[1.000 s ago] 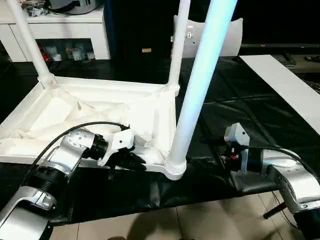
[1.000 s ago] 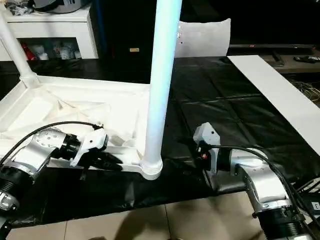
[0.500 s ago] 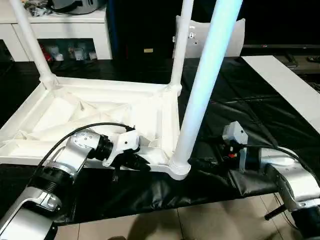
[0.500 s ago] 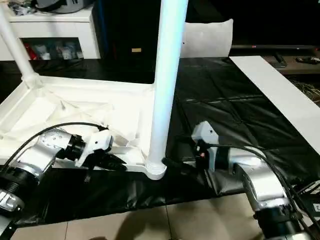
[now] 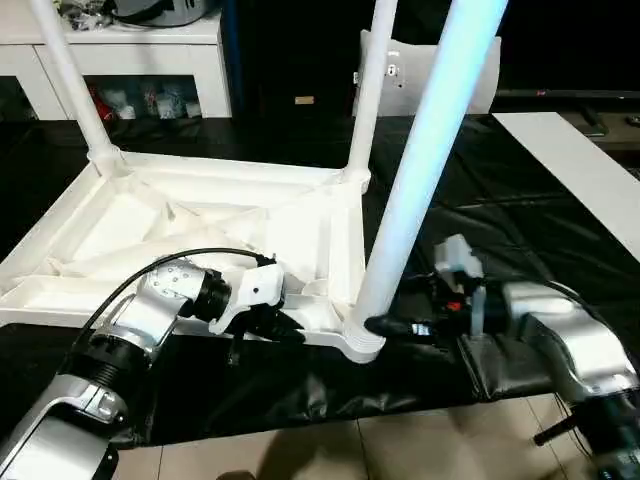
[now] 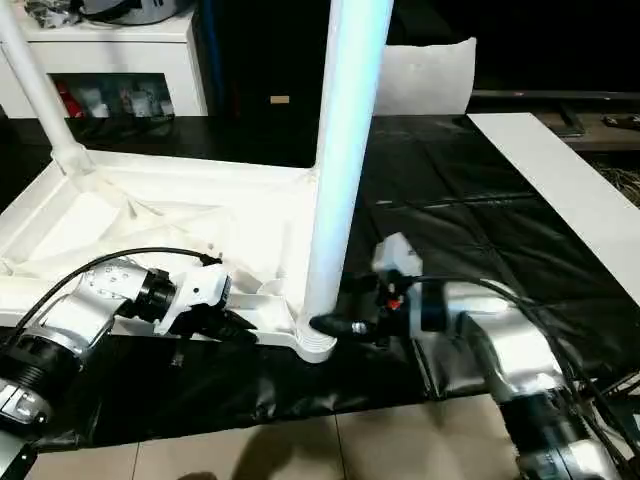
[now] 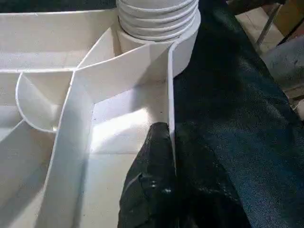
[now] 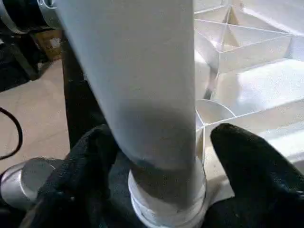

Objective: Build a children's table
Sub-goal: Rotate leg to tighten

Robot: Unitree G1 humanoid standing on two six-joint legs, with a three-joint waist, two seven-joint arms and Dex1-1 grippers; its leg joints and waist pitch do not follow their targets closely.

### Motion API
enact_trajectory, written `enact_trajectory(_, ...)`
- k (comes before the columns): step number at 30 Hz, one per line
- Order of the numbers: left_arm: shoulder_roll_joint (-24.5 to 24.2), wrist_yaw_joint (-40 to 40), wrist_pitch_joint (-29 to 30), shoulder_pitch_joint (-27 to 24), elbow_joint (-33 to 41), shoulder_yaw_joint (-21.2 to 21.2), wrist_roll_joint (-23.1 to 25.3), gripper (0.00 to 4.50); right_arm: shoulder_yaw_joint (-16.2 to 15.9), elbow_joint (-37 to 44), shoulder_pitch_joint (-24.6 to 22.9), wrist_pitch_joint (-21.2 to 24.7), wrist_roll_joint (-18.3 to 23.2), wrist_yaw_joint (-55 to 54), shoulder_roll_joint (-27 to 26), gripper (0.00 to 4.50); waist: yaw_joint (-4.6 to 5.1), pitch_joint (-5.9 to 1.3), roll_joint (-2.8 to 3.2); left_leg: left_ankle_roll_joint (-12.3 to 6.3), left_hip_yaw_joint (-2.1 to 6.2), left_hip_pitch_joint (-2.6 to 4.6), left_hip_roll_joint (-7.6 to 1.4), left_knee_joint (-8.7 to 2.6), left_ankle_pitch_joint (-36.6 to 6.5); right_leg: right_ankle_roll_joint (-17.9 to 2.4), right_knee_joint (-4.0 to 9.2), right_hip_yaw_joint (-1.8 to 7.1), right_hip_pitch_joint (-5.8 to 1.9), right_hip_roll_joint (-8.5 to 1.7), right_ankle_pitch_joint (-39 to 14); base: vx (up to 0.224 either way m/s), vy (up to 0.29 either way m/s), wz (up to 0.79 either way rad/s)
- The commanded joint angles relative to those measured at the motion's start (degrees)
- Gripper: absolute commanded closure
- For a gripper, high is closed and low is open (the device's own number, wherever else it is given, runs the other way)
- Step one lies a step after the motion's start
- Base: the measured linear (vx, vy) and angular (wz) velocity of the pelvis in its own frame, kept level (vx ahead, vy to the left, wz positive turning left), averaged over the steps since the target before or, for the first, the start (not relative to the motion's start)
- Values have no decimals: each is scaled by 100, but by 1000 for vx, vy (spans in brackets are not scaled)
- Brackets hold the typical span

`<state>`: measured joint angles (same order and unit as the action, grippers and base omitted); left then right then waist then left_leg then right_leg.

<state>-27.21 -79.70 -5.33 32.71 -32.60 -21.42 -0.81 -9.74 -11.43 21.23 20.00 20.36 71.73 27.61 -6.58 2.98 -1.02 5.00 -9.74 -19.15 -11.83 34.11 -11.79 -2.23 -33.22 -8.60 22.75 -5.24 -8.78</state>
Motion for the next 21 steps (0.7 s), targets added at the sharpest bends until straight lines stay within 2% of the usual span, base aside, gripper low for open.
enact_trajectory(1, 111, -72, -85, 71, 24, -132, 4, 450, -51, -35, 114, 84, 10, 83, 22, 136, 7, -391, 2, -206, 31, -11, -204, -415, -1006, -617, 409, 386, -324, -422, -2102, 0, 0, 0)
enact_trajectory(3, 124, -64, -88, 80, 2, -127, 27, 450, -81, -110, 173, 143, 10, 145, 4, 162, 2, -391, -6, -211, 31, -18, -206, -414, -981, -635, 395, 389, -329, -423, -2043, 0, 0, 0)
enact_trajectory(5, 123, -61, -89, 80, -4, -125, 35, 450, -92, -130, 188, 158, 5, 159, 1, 166, -1, -390, -4, -212, 30, -15, -208, -414, -982, -635, 397, 386, -325, -422, -2053, 0, 0, 0)
enact_trajectory(6, 117, -73, -58, 65, 6, -113, 26, 450, -117, -166, 213, 163, 10, 166, -3, 181, 0, -387, -26, -211, 29, -18, -207, -415, -977, -621, 397, 388, -326, -424, -2083, 0, 0, 0)
enact_trajectory(8, 122, -77, -19, 49, 20, -92, 12, 450, -141, -193, 231, 176, 13, 193, -3, 206, -3, -387, -18, -204, 29, -17, -203, -415, -977, -595, 407, 388, -326, -431, -2151, 0, 0, 0)
enact_trajectory(11, 142, -71, 113, 23, 87, -49, -34, 450, -152, -169, 218, 223, 36, 220, -16, 216, 2, -386, -27, -204, 23, -18, -198, -412, -967, -563, 417, 388, -324, -431, -2207, 0, 0, 0)
enact_trajectory(12, 196, 7, 335, 6, 189, 11, -91, 450, -138, -64, 155, 307, 100, 209, -47, 237, 3, -386, -22, -199, 27, -19, -205, -416, -952, -565, 409, 388, -328, -429, -2200, 0, 0, 0)
enact_trajectory(15, 308, 298, 651, 18, 292, 50, -38, 450, -67, 148, -2, 301, 149, -39, -193, 243, 0, -384, -5, -189, 29, -15, -206, -416, -953, -572, 411, 392, -319, -433, -2189, 0, 0, 0)
enact_trajectory(17, 345, 399, 757, 24, 312, 62, -18, 450, -51, 197, -44, 262, 139, -143, -246, 246, 6, -378, -15, -174, 29, -9, -209, -422, -984, -558, 424, 392, -311, -434, -2224, 0, 0, 0)
enact_trajectory(18, 494, 638, 1124, 26, 429, 111, -45, 450, -54, 247, -105, 306, -18, -645, -423, 246, 17, -372, 26, -145, 35, -16, -186, -424, -1045, -505, 447, 377, -325, -429, -2366, 0, 0, 0)
enact_trajectory(20, 654, 896, 1409, 47, 523, 150, -28, 450, -18, 111, -54, 325, -243, -1247, -641, 247, 53, -352, 7, -70, 47, -7, -182, -433, -1125, -441, 480, 355, -313, -424, -2554, 0, 0, 0)
enact_trajectory(21, 846, 1222, 1655, 91, 568, 216, -7, 450, 88, -86, 68, 360, -406, -1845, -891, 251, 106, -334, 39, -1, 53, 8, -142, -418, -1337, -276, 551, 306, -306, -424, -3000, 0, 0, 0)
